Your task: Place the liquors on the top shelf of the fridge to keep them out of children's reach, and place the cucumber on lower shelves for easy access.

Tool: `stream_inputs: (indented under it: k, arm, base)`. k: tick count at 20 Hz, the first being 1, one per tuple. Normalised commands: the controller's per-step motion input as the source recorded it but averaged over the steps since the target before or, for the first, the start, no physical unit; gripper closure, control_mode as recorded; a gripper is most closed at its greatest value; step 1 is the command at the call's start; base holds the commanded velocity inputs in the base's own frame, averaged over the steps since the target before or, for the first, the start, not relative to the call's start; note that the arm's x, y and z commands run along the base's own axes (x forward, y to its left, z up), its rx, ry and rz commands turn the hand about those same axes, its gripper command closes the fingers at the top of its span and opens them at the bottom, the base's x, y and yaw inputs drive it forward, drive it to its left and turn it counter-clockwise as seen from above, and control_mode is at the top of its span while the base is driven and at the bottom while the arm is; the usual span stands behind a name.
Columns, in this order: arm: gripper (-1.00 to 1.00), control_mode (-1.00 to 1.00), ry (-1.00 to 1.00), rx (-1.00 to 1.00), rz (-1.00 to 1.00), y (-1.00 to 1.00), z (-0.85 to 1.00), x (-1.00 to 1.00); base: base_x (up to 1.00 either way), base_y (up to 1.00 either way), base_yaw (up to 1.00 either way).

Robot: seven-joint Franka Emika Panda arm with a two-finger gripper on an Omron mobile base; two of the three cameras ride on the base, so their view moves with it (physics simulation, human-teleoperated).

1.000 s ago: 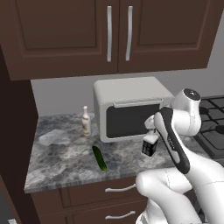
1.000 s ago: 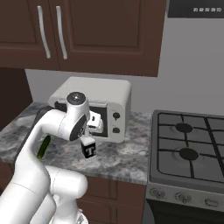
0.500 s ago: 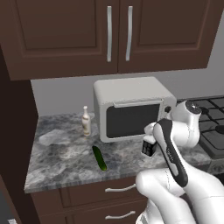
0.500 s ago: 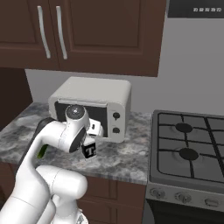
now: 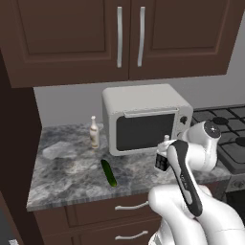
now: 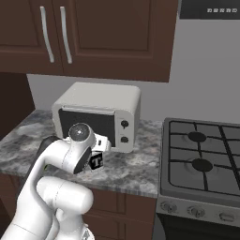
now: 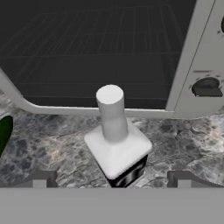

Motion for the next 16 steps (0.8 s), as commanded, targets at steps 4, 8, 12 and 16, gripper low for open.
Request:
stream_inputs:
  k: [4, 8, 12, 16]
  arm:
    - [-1.00, -1.00, 0.00, 0.00, 0.00, 0.00, -0.06, 0.09]
    - [-1.00, -1.00, 0.00, 0.00, 0.00, 0.00, -0.06, 0.13]
    - [-1.00, -1.00, 0.00, 0.00, 0.00, 0.00, -0.11, 0.09]
    - [-1.00, -1.00, 0.00, 0.00, 0.00, 0.00, -0.14, 0.07]
  base:
    - [0.00, 0.00, 0.00]
    - [0.00, 0.00, 0.00]
    - [0.00, 0.00, 0.00]
    - [0.00, 0.00, 0.00]
